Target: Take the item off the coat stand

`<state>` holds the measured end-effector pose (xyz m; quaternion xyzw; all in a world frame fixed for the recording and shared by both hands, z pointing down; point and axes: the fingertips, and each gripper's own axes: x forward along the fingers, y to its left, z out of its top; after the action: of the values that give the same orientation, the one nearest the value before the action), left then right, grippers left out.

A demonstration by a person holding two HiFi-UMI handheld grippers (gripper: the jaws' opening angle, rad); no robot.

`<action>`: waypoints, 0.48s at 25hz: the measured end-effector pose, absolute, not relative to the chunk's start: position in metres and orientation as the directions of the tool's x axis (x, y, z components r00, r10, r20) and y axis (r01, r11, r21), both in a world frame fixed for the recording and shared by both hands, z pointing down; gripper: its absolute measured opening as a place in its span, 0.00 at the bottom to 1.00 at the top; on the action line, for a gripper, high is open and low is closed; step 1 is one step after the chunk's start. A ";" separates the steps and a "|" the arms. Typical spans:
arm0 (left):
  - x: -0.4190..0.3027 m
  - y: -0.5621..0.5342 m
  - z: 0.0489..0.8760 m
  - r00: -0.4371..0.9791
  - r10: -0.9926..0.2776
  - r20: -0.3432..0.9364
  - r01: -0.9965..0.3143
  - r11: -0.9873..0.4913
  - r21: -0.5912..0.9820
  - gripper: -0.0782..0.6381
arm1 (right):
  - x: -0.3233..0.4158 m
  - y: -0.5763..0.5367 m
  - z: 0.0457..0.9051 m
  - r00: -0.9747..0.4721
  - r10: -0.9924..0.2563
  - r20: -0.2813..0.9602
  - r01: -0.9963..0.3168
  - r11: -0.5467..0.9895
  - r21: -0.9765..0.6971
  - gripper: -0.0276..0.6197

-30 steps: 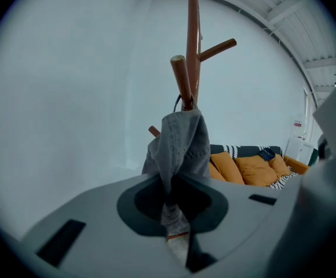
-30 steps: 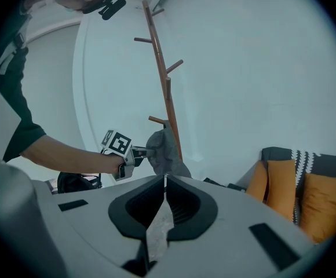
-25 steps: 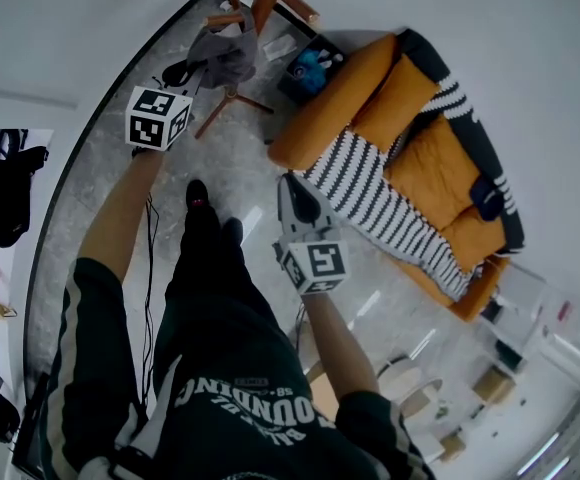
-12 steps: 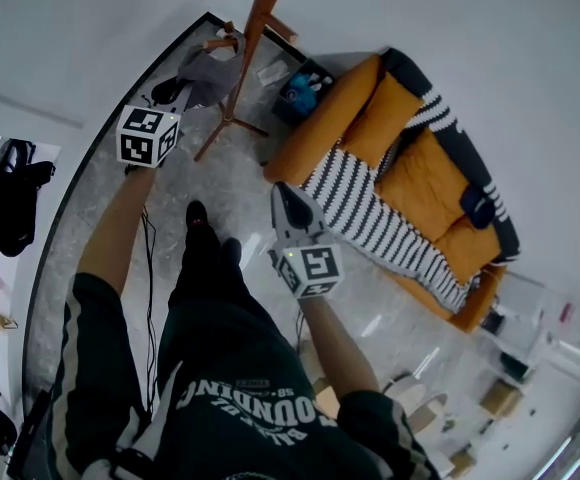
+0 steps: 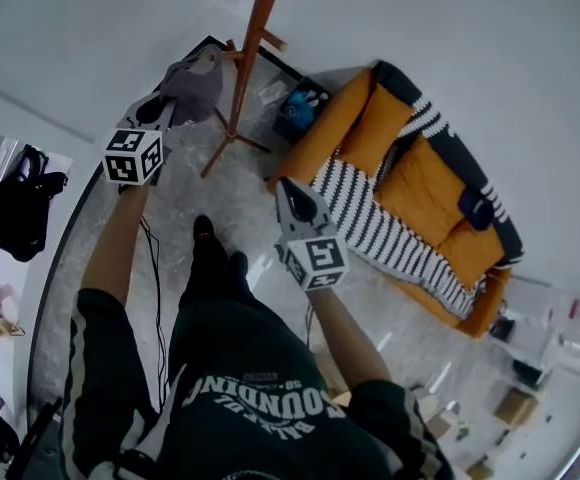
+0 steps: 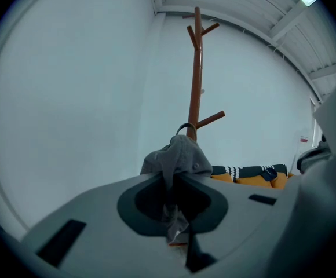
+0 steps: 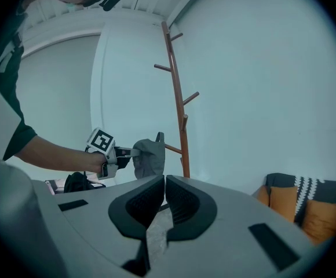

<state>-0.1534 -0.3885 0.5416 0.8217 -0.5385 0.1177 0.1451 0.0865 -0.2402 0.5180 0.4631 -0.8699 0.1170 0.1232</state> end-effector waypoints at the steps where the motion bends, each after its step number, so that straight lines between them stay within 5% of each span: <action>1: -0.156 -0.382 0.538 0.387 -0.853 0.351 -0.921 -0.372 0.111 0.14 | 0.087 -0.240 0.515 -0.540 -0.779 0.319 -0.835 0.543 -0.087 0.04; 12: -0.163 -0.297 0.506 0.365 -0.859 0.359 -0.931 -0.342 0.131 0.14 | 0.090 -0.238 0.483 -0.560 -0.787 0.260 -0.824 0.562 -0.075 0.04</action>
<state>-0.1630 -0.2971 0.5058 0.8110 -0.5516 0.1139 0.1579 0.0903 -0.2381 0.4835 0.4584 -0.8782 0.0942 0.0988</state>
